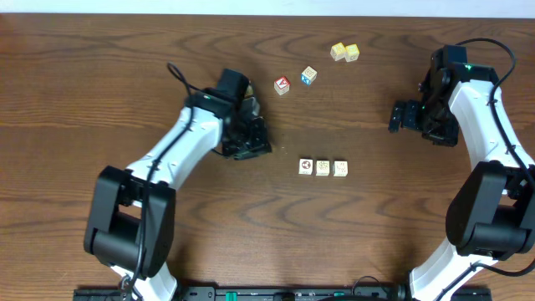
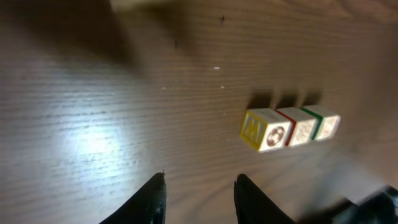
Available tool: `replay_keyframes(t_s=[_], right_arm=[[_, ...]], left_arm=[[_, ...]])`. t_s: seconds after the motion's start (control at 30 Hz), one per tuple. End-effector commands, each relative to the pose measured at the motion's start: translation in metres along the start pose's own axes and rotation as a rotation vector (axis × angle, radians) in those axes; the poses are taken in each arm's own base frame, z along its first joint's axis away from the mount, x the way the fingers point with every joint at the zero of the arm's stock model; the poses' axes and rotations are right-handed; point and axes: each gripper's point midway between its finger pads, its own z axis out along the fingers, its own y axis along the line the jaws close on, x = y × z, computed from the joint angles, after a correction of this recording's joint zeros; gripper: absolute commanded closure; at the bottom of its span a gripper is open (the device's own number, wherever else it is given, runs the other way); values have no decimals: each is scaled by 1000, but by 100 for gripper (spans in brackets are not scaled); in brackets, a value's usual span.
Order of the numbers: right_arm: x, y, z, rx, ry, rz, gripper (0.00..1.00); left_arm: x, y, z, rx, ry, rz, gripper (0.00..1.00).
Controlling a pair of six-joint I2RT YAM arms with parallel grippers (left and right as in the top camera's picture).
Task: Lift 4 blocks
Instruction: 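Lift the 4 block and carry it toward the block row, then lower the 4 block onto the table at the row's left end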
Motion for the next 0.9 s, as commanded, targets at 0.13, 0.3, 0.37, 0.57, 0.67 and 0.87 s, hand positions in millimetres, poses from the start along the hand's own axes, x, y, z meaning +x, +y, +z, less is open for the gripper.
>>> replay_keyframes(t_s=[0.13,0.3,0.37,0.57,0.67,0.87], right_arm=[[-4,-2,-3,8,-13,-8,1],[-4,-2,-3,8,-13,-8,1],[-4,-2,-3,8,-13,-8,1],[-4,-2,-3,8,-13,-8,1],[-4,-2,-3,8,-13,-8,1],[-4,-2,-3,8,-13,-8,1]], left_arm=[[-18,28,4,-257,-159,31,56],[-44,20,-12,-256,-238,115,47],[-56,22,-24,-291,-291,67,47],[-71,1,-46,-281,-327,154,47],[-76,-3,-48,-289,-333,267,47],[-96,-9,-35,-325,-352,618,40]])
